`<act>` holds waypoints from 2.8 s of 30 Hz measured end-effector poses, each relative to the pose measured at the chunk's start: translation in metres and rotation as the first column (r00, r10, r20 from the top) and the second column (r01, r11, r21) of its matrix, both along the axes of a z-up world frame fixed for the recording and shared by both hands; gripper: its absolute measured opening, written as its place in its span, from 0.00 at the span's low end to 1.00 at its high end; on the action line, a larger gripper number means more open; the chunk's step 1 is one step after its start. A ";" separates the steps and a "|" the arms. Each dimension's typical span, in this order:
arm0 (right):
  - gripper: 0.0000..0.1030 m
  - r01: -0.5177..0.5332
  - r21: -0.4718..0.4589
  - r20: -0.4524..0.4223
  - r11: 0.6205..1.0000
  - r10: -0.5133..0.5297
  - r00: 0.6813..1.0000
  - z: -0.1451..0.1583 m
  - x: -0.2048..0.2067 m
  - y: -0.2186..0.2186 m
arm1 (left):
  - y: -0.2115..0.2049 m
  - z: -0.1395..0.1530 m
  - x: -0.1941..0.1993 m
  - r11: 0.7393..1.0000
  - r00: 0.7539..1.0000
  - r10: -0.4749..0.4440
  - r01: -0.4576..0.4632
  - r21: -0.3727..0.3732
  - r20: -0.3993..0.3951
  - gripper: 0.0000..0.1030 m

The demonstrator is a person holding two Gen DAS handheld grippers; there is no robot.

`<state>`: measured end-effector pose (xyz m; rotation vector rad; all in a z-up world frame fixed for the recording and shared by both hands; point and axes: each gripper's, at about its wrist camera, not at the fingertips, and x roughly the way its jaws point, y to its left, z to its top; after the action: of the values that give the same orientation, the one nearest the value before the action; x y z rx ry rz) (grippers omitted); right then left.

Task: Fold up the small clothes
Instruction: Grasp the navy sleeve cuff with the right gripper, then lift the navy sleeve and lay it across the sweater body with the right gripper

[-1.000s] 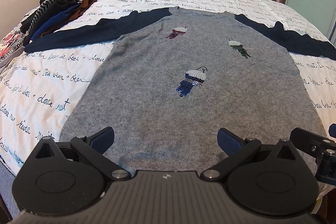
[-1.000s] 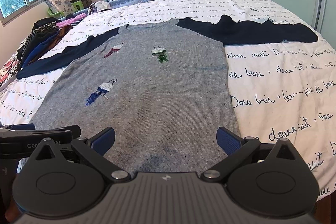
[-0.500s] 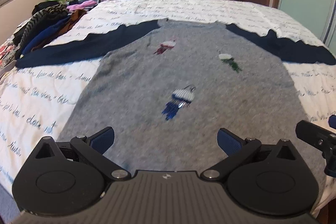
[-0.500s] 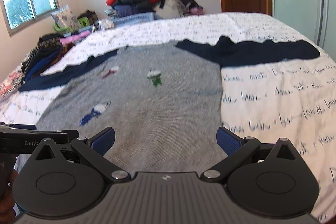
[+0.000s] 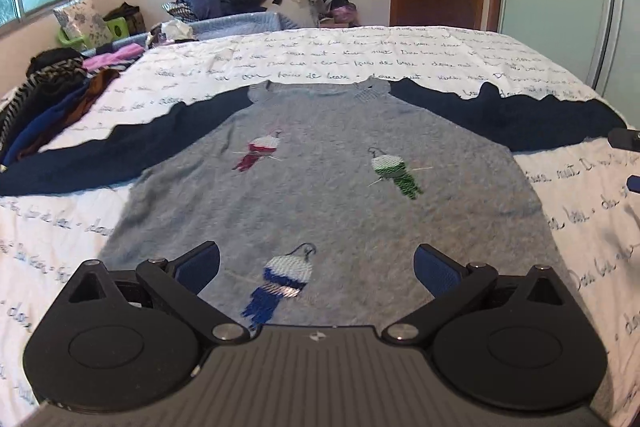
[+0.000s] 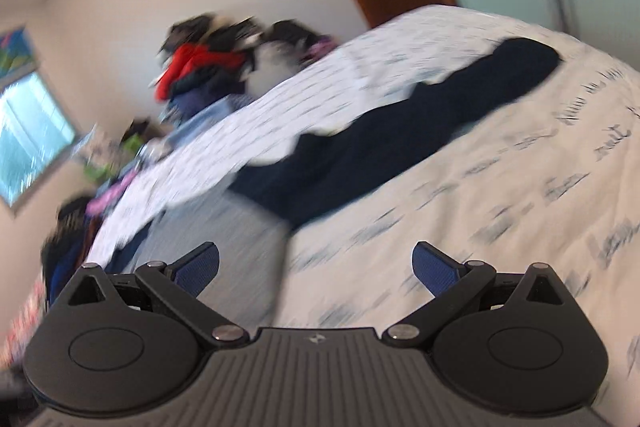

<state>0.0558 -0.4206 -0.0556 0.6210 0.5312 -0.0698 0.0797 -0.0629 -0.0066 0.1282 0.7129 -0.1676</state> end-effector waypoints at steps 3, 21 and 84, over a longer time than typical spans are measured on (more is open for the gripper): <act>1.00 0.105 0.080 -0.012 0.991 -0.104 0.994 -0.014 0.019 -0.051 | -0.007 -0.006 0.011 1.000 1.000 0.012 -0.012 0.002 0.000 1.00; 1.00 0.291 0.249 0.125 0.924 -0.329 0.936 -0.066 0.089 -0.180 | -0.042 -0.017 0.041 0.996 0.999 -0.035 0.034 0.087 0.011 1.00; 0.08 0.100 -0.775 0.226 0.624 0.125 0.966 0.034 0.156 0.072 | 0.025 -0.027 0.072 0.987 0.984 0.151 -0.146 0.062 -0.094 1.00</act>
<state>0.2114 -0.3484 -0.0212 -0.2528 0.1984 -0.1944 0.1514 -0.0380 -0.0332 0.1190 0.8227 -0.0115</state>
